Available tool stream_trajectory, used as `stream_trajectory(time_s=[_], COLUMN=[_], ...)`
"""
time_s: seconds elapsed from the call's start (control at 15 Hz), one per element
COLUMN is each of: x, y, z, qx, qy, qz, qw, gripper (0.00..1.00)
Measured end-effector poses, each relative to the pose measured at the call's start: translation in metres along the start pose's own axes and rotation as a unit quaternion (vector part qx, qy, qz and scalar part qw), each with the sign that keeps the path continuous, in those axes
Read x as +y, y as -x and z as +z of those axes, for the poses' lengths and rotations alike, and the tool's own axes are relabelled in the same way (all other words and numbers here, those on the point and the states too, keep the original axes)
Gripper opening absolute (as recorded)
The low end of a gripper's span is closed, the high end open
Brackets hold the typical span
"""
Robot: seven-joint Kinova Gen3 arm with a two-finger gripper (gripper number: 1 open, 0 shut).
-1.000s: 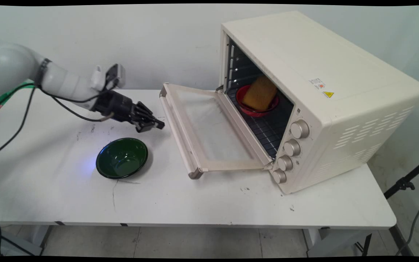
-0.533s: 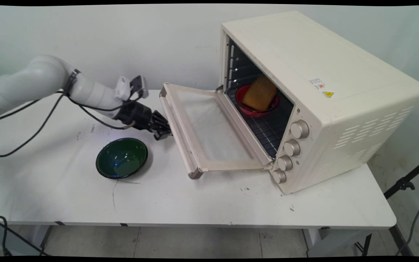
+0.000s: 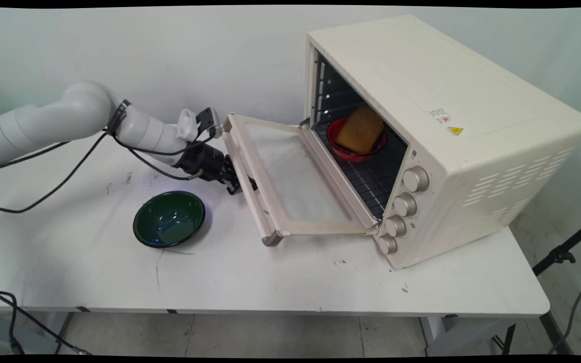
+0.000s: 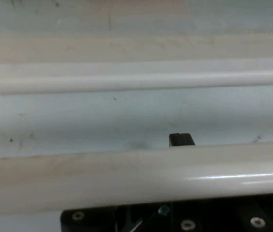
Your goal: Close the oven
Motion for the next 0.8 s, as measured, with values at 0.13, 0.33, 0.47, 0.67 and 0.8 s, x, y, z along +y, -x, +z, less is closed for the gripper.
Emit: stream_trajectory(time_s=[0.13, 0.33, 0.47, 0.67, 0.8], x=[-0.001, -0.001, -0.001, 0.001, 0.003], y=[-0.004, -0.015, -0.026, -0.046, -0.061], z=[-0.005, -0.018, -0.028, -0.043, -0.051], qx=[0.002, 0.011, 0.020, 0.035, 0.046], qy=[-0.004, -0.010, -0.013, -0.016, -0.018], qz=[-0.003, -0.004, -0.006, -0.008, -0.009], qw=[1.0000, 0.9999, 0.9997, 0.9992, 0.9987], gripper=[0.00, 0.00, 0.00, 0.00, 0.00])
